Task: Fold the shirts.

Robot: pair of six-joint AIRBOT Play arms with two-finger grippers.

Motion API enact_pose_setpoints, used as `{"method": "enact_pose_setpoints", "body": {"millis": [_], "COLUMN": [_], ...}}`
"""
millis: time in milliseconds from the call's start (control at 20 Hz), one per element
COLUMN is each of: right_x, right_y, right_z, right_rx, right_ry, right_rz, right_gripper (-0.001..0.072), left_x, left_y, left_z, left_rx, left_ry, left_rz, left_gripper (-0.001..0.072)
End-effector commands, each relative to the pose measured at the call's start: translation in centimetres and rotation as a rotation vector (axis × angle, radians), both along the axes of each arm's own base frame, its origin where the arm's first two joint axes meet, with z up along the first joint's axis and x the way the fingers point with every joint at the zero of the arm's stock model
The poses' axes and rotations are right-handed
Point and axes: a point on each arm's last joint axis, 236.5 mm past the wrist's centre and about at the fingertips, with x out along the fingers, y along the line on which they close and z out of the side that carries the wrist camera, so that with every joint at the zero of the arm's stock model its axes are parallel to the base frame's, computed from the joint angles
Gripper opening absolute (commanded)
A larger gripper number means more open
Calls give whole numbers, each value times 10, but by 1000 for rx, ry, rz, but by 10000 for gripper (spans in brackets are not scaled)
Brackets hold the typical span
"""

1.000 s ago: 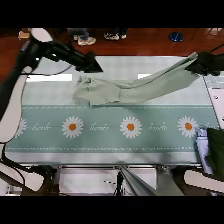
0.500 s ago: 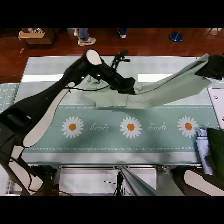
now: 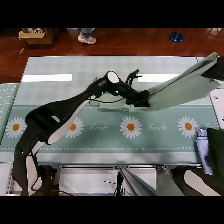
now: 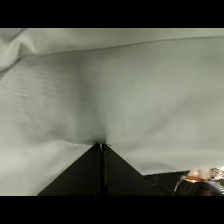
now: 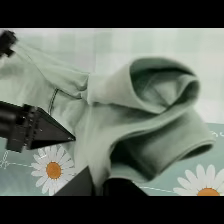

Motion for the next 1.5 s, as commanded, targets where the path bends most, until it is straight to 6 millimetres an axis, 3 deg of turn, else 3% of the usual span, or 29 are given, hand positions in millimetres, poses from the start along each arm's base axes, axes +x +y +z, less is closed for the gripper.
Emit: {"method": "enact_pose_setpoints", "body": {"millis": [0,150,250,350,500,700,750,800,850,900,1000,1100,1250,1450], "right_x": [-4,-6,-7,-3,10,32,42,43,62,69,79,86,93,91], "right_y": [-6,-6,-6,-5,6,43,57,60,93,112,157,199,253,314], "right_z": [2,1,0,2,11,-8,-17,-18,-40,-52,-80,-104,-136,-168], "right_rx": [-31,-34,-33,-18,30,32,33,33,40,48,66,80,108,159], "right_ry": [-1,5,11,3,-53,-28,-20,-19,1,18,50,61,64,71], "right_rz": [-14,-13,-12,-30,-35,20,33,36,69,88,135,172,186,168], "right_gripper": [33,33,32,33,32,33,33,32,32,32,32,32,32,33], "left_x": [-21,1,19,35,69,120,126,126,124,120,108,95,81,69], "left_y": [-34,-34,-14,21,91,204,234,239,296,324,371,404,427,411], "left_z": [-11,-12,-4,21,99,221,247,250,288,303,324,336,355,365], "left_rx": [-63,-74,-84,-130,-225,-291,-292,-292,-273,-259,-224,-192,-160,-167], "left_ry": [113,96,107,62,-79,-363,-424,-435,-543,-579,-644,-674,-729,-756], "left_rz": [39,116,122,58,20,182,229,234,293,321,363,396,437,402], "left_gripper": [22,22,22,21,21,22,22,22,22,22,22,22,22,22]}}
